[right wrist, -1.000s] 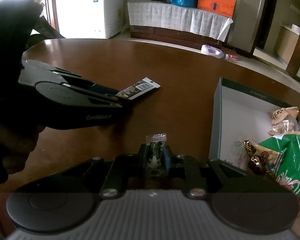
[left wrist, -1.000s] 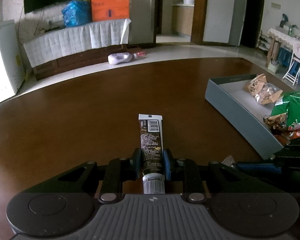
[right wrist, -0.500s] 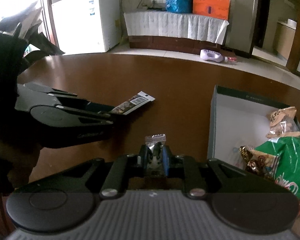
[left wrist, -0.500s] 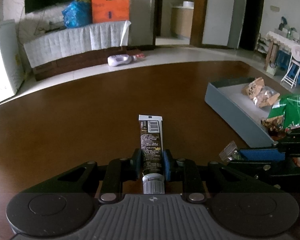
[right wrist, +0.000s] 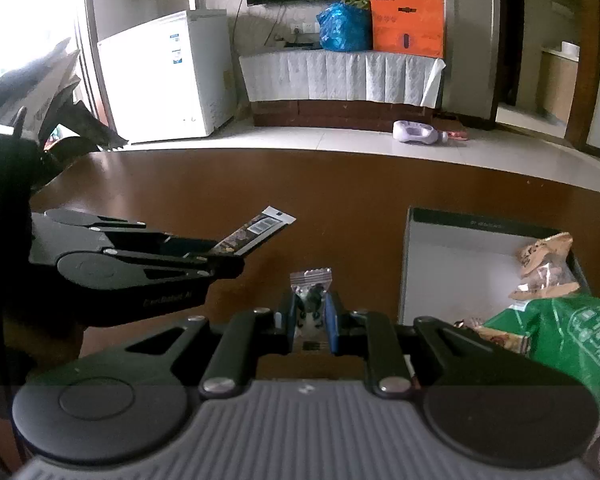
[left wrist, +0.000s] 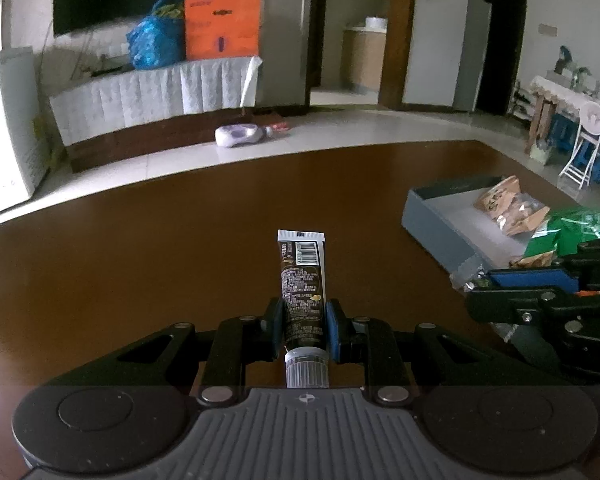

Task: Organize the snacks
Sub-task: 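Carry brown tube with left tool while right tool carries clear packet over box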

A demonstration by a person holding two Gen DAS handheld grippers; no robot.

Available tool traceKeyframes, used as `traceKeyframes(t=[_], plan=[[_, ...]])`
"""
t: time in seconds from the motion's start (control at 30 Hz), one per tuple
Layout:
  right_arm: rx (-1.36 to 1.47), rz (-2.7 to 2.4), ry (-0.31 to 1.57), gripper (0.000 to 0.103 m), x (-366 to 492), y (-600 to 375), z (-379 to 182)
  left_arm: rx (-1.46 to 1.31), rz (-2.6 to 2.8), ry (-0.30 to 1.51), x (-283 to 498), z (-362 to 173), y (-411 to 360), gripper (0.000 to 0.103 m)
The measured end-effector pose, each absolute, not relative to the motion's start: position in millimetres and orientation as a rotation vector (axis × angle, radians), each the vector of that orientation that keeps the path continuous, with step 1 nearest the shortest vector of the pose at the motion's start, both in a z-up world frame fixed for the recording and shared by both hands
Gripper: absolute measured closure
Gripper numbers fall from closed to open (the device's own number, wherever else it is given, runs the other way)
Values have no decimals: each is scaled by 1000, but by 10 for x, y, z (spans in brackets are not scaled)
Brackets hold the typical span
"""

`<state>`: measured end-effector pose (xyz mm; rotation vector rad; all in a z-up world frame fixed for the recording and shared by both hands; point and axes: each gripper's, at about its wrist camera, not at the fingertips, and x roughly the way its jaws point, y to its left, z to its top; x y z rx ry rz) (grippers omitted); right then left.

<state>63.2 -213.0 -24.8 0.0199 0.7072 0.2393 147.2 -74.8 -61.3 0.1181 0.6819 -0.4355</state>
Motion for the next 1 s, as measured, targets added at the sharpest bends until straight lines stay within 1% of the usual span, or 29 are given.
traceKeyframes(t=[0.43, 1.0], plan=[[28, 207, 672, 87, 421, -2302, -118, 107, -488, 618, 1351, -385, -974, 80], [34, 162, 639, 87, 285, -2352, 137, 105, -520, 588, 1272, -286, -1149, 80]])
